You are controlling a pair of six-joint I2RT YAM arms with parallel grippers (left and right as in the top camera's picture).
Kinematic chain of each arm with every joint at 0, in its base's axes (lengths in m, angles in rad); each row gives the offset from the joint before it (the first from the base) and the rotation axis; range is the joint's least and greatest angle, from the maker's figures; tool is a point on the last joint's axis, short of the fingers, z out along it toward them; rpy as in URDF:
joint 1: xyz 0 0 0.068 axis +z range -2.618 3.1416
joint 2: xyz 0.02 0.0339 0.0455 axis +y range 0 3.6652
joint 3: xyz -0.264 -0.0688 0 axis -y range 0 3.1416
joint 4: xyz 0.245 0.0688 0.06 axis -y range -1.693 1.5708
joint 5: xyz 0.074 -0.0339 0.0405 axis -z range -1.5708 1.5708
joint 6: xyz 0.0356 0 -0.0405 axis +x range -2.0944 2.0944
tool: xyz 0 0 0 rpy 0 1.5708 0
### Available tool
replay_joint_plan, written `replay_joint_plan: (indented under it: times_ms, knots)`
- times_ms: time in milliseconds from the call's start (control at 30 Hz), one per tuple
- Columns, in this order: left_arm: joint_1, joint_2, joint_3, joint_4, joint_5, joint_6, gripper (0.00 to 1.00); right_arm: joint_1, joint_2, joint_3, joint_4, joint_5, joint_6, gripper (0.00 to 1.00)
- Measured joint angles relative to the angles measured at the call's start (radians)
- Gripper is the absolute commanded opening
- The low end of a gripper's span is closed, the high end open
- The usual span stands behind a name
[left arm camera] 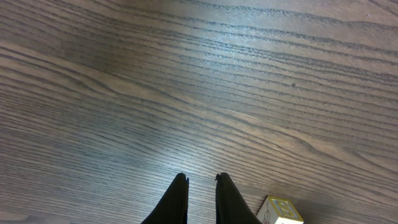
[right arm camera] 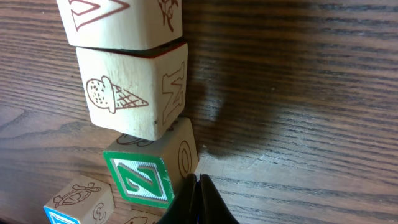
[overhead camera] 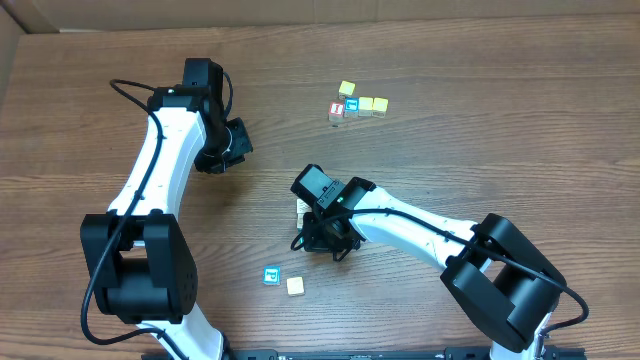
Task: Flip 5 blocks
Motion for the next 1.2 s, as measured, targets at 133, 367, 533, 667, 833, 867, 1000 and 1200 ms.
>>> replay_joint_plan:
  times_ms: [133, 367, 533, 667, 833, 867, 1000, 1200]
  knots:
    - [0.0, 0.0, 0.0, 0.0, 0.0, 0.0, 0.09, 0.0, 0.0, 0.0, 0.0, -0.001, 0.009, 0.04]
    - [0.0, 0.0, 0.0, 0.0, 0.0, 0.0, 0.09, 0.0, 0.0, 0.0, 0.001, -0.008, 0.039, 0.04]
    - [0.0, 0.0, 0.0, 0.0, 0.0, 0.0, 0.09, 0.0, 0.0, 0.0, 0.002, -0.01, 0.056, 0.04]
    - [0.0, 0.0, 0.0, 0.0, 0.0, 0.0, 0.09, 0.0, 0.0, 0.0, 0.005, -0.011, 0.068, 0.04]
    - [0.0, 0.0, 0.0, 0.0, 0.0, 0.0, 0.09, 0.0, 0.0, 0.0, 0.005, -0.015, 0.073, 0.04]
    - [0.0, 0.0, 0.0, 0.0, 0.0, 0.0, 0.09, 0.0, 0.0, 0.0, 0.005, -0.016, 0.074, 0.04]
    - [0.0, 0.0, 0.0, -0.001, 0.0, 0.0, 0.1, 0.0, 0.0, 0.0, -0.008, -0.014, 0.06, 0.04]
    - [0.0, 0.0, 0.0, -0.001, -0.003, 0.0, 0.09, 0.0, -0.006, 0.019, -0.102, 0.025, -0.007, 0.04]
